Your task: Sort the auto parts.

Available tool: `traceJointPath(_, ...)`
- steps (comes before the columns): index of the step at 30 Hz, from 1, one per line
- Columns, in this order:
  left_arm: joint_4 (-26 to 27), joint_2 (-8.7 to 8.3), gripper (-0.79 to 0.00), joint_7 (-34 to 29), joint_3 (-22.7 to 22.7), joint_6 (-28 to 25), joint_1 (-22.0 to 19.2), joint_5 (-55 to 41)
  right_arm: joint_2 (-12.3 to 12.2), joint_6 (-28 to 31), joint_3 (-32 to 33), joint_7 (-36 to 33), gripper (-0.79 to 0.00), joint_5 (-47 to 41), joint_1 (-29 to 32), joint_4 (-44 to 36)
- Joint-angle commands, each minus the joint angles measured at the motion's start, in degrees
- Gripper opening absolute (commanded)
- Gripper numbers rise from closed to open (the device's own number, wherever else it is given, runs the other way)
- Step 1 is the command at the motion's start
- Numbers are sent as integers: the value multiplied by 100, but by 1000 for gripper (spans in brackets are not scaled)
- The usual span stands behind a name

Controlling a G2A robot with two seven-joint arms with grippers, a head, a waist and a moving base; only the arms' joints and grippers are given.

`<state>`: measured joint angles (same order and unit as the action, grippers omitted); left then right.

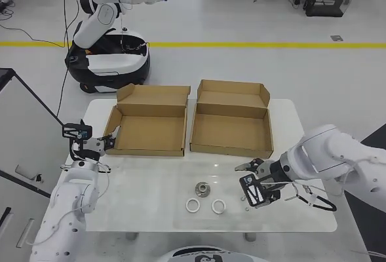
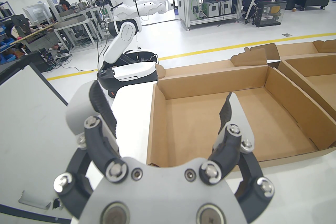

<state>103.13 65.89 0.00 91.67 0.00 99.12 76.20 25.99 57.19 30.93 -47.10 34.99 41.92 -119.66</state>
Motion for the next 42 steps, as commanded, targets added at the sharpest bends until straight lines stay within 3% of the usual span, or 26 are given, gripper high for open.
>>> traceJointPath(1,0,0,0,0,0,0,0,0,42,-29,-278,-29,0,-21,-206,81)
traceJointPath(16,0,0,0,0,0,0,0,0,431,-312,-1928,-310,0,-380,-1401,702)
traceJointPath(42,0,0,0,0,0,0,0,0,474,-270,-1918,-269,0,-260,-1338,692)
